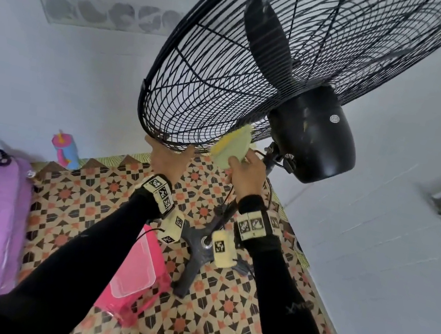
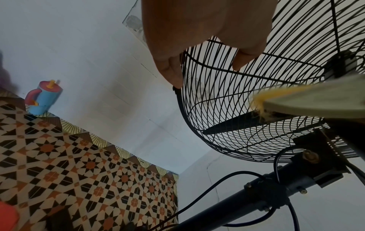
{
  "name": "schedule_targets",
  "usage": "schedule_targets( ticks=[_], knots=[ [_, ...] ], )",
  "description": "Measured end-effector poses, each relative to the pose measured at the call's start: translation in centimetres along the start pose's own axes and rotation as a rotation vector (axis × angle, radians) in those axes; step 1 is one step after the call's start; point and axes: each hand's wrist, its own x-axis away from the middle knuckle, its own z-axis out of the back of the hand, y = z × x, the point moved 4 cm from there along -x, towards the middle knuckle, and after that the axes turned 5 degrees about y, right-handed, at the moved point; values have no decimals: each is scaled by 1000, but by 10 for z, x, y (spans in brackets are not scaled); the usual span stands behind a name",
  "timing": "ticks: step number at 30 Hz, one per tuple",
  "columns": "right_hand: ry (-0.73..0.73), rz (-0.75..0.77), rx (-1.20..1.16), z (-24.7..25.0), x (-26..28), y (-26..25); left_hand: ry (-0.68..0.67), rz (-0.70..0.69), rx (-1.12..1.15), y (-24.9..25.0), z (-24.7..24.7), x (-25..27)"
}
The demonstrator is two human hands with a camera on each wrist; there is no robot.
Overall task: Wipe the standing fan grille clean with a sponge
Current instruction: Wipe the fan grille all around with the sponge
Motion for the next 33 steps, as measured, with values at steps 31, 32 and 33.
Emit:
schedule_targets(
  ticks=[31, 32, 33],
  knots=[
    [252, -64, -349, 24, 1, 4, 25, 43, 49, -19, -10, -13],
    [284, -97, -360, 24, -4, 3, 18, 43, 60, -19, -11, -12],
    [301, -119, -365, 20, -7, 1, 8, 49, 64, -20, -12, -12]
  ],
)
